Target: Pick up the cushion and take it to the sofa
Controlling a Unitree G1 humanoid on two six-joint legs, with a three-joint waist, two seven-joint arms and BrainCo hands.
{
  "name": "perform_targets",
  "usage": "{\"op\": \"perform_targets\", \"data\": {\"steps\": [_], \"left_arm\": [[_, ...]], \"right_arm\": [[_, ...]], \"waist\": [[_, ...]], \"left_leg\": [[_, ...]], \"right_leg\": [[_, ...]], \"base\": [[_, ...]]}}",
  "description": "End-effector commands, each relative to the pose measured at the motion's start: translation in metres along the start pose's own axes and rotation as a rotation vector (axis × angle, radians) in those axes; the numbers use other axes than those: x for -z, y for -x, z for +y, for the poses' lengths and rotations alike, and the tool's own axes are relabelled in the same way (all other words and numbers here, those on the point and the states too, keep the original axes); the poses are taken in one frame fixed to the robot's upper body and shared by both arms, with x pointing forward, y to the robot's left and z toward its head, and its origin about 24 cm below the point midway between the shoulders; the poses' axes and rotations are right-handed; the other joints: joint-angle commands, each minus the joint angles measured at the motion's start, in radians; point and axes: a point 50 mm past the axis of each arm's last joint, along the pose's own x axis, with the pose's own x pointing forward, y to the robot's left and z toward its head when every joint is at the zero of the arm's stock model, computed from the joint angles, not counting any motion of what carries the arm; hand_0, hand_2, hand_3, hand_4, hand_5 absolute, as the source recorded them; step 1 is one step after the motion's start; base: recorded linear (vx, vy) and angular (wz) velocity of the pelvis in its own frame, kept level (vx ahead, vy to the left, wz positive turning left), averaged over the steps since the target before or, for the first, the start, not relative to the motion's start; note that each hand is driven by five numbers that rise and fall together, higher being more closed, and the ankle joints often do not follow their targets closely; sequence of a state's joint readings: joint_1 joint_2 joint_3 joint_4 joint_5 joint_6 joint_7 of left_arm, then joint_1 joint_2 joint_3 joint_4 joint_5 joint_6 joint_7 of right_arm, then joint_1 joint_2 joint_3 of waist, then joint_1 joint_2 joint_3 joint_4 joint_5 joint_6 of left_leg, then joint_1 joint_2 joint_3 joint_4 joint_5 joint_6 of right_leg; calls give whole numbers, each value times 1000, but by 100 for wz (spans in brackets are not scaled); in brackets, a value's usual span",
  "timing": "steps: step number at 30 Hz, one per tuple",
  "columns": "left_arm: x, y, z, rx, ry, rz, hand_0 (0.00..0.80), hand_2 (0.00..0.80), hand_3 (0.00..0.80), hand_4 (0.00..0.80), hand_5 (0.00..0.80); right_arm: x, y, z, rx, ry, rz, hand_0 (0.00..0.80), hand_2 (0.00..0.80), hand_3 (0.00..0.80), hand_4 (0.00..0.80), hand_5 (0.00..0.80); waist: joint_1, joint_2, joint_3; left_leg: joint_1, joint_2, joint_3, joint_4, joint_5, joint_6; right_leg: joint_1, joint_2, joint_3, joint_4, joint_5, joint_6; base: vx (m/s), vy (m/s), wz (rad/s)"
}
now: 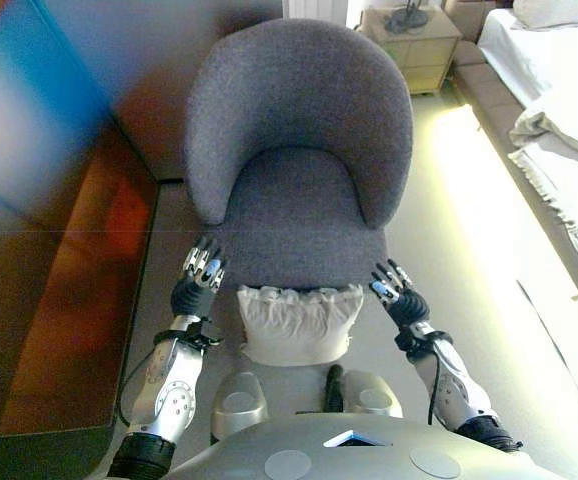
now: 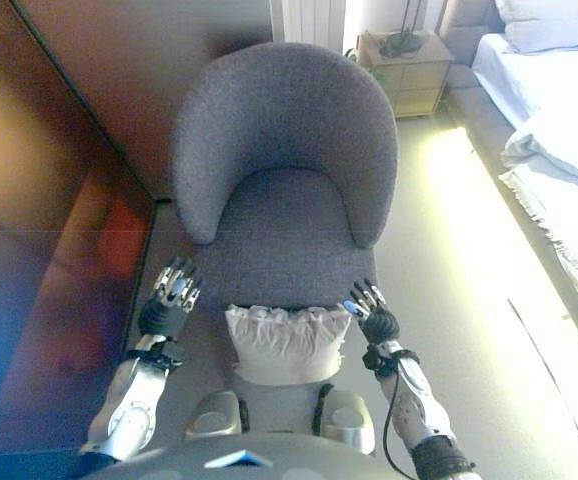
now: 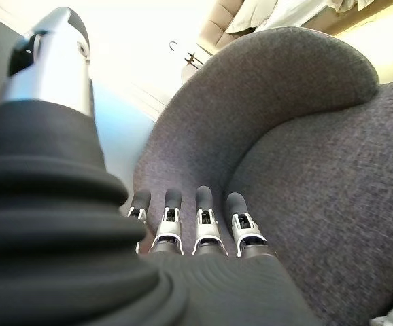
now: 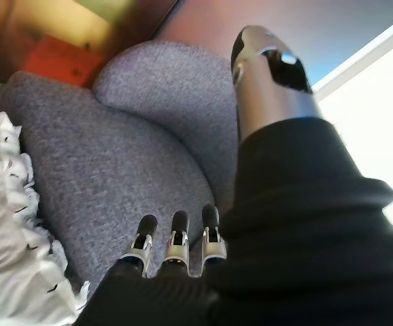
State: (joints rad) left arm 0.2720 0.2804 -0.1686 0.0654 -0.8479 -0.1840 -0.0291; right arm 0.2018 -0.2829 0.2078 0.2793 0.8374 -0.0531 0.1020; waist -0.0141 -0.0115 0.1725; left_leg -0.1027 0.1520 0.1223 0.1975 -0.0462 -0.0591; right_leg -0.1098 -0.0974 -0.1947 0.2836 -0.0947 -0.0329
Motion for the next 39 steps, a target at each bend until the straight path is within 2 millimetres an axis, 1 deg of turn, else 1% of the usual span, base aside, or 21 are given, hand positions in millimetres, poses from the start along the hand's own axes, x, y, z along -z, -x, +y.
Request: {"op": "perform_targets", "data": {"steps": [1, 2, 4, 8, 12, 15, 16, 18, 20, 22, 23, 25, 28, 30, 31, 33, 34, 35, 37, 38, 39], "left_arm": [[-27, -2, 0, 32, 1, -138, 0, 0, 0, 0, 0], [-28, -4, -2, 39, 0, -142, 0, 0, 0, 0, 0], [-31, -7, -4, 52, -1, -146, 0, 0, 0, 0, 0], [-32, -10, -10, 74, -9, -151, 0, 0, 0, 0, 0], [-34, -13, -12, 79, -63, -142, 0, 0, 0, 0, 0], [-31, -13, -7, 65, -114, -105, 0, 0, 0, 0, 0], [-31, -13, -5, 62, -133, -96, 0, 0, 0, 0, 0], [-31, -14, -3, 68, -184, -85, 0, 0, 0, 0, 0], [-32, -13, -2, 69, -220, -84, 0, 0, 0, 0, 0], [-35, -13, 0, 63, -229, -94, 0, 0, 0, 0, 0], [-40, -16, -1, 59, -227, -118, 0, 0, 0, 0, 0], [-45, -20, -2, 52, -224, -138, 0, 0, 0, 0, 0], [-46, -24, -4, 55, -189, -136, 0, 0, 0, 0, 0], [-38, -24, -7, 93, -134, -90, 0, 0, 0, 0, 0], [-32, -24, -10, 116, -88, -62, 0, 0, 0, 0, 0], [-20, -26, -18, 201, 66, -7, 0, 0, 0, 0, 0], [-16, -28, -25, 253, 135, 6, 0, 0, 0, 0, 0], [-12, -31, -37, 339, 259, 28, 0, 0, 0, 0, 0], [-5, -31, -52, 455, 449, 56, 0, 0, 0, 0, 0], [0, -29, -62, 532, 574, 60, 0, 0, 0, 0, 0], [3, -27, -66, 575, 636, 52, 0, 0, 0, 0, 0]], "right_arm": [[-25, -6, 19, -107, -18, -121, 0, 0, 0, 0, 0], [-25, -6, 20, -104, -21, -127, 0, 0, 0, 0, 0], [-25, -6, 21, -102, -25, -133, 0, 0, 0, 0, 0], [-25, -6, 23, -89, -30, -151, 0, 0, 0, 0, 0], [-28, -10, 27, -82, -38, -177, 0, 0, 0, 0, 0], [-27, -13, 32, -82, -38, -193, 0, 0, 0, 0, 0], [-28, -14, 34, -85, -31, -199, 0, 0, 0, 0, 0], [-27, -15, 37, -80, -5, -208, 0, 0, 0, 0, 0], [-27, -16, 38, -75, 11, -211, 0, 0, 0, 0, 0], [-28, -17, 40, -93, 14, -210, 0, 0, 0, 0, 0], [-30, -19, 43, -120, 21, -214, 0, 0, 0, 0, 0], [-32, -22, 45, -129, 23, -211, 0, 0, 0, 0, 0], [-39, -25, 48, -172, -2, -225, 0, 0, 0, 0, 0], [-40, -25, 51, -218, -114, -223, 0, 0, 0, 0, 0], [-40, -25, 53, -243, -180, -224, 0, 0, 0, 0, 0], [-40, -25, 59, -325, -327, -235, 0, 0, 0, 0, 0], [-42, -25, 62, -367, -377, -246, 0, 0, 0, 0, 0], [-44, -26, 68, -438, -465, -251, 0, 0, 0, 0, 0], [-44, -28, 77, -539, -585, -253, 0, 0, 0, 0, 0], [-43, -28, 83, -618, -679, -250, 0, 0, 0, 0, 0], [-43, -27, 87, -670, -726, -254, 0, 0, 0, 0, 0]], "waist": [[-7, 5, 28], [-13, 5, 26], [-25, 7, 23], [-29, 12, 23], [-18, 9, 21], [1, 5, 14], [9, 4, 11], [21, 6, 9], [25, 11, 13], [27, 11, 16], [20, -2, 23], [12, -10, 33], [27, -27, 29], [36, -32, 17], [39, -31, 13], [43, -23, 8], [44, -16, 8], [43, -8, 11], [41, -2, 6], [40, 3, 3], [40, 5, -3]], "left_leg": [[8, 18, -12, -54, 128, -56], [18, 15, 13, -54, 95, -52], [33, 4, 40, -46, 49, -46], [30, -26, 30, -14, 11, -30], [31, -56, 17, 17, -24, -4], [36, -78, 9, 26, -43, 23], [34, -88, 8, 28, -49, 34], [39, -109, 14, 28, -65, 61], [57, -119, 19, 20, -70, 72], [67, -116, 26, 17, -70, 66], [69, -115, 33, 20, -76, 57], [70, -112, 20, 19, -79, 56], [76, -98, 17, -1, -60, 39], [82, -85, 21, -35, -36, 26], [82, -80, 21, -54, -21, 18], [77, -68, 30, -96, 15, 2], [69, -64, 36, -116, 33, -5], [60, -61, 41, -133, 46, -10], [51, -68, 39, -146, 52, -8], [55, -72, 39, -150, 49, -7], [62, -73, 39, -153, 46, -6]], "right_leg": [[117, -12, 105, -130, -2, 97], [113, -25, 94, -125, -3, 103], [105, -46, 80, -116, -2, 112], [110, -70, 84, -113, 3, 124], [129, -105, 88, -109, 13, 156], [150, -141, 83, -94, 14, 182], [151, -160, 74, -75, 18, 184], [113, -215, 51, 33, 75, 178], [60, -239, 45, 107, 111, 166], [49, -235, 40, 76, 113, 162], [43, -208, 48, -20, 117, 172], [27, -172, 82, -61, 115, 183], [61, -144, 51, -137, 119, 196], [87, -125, 29, -180, 117, 195], [97, -116, 19, -194, 115, 191], [110, -96, -6, -224, 115, 181], [109, -88, -17, -239, 116, 175], [108, -79, -28, -254, 118, 169], [100, -73, -34, -274, 127, 164], [102, -75, -39, -278, 130, 165], [106, -78, -41, -278, 129, 166]], "base": [[55, 82, -24], [38, 93, -34], [52, 126, -7], [70, 142, 9], [83, 153, 10], [102, 146, 7], [61, 157, 2], [52, 190, -1], [62, 156, 0], [42, 15, -7], [16, -86, -17], [11, -123, -13], [55, -137, -2], [72, -111, 2], [25, -85, 7], [-28, -51, 14], [-91, -14, 12], [-116, 13, 9], [-66, 33, 12], [22, 30, 6], [65, 16, 2]]}}
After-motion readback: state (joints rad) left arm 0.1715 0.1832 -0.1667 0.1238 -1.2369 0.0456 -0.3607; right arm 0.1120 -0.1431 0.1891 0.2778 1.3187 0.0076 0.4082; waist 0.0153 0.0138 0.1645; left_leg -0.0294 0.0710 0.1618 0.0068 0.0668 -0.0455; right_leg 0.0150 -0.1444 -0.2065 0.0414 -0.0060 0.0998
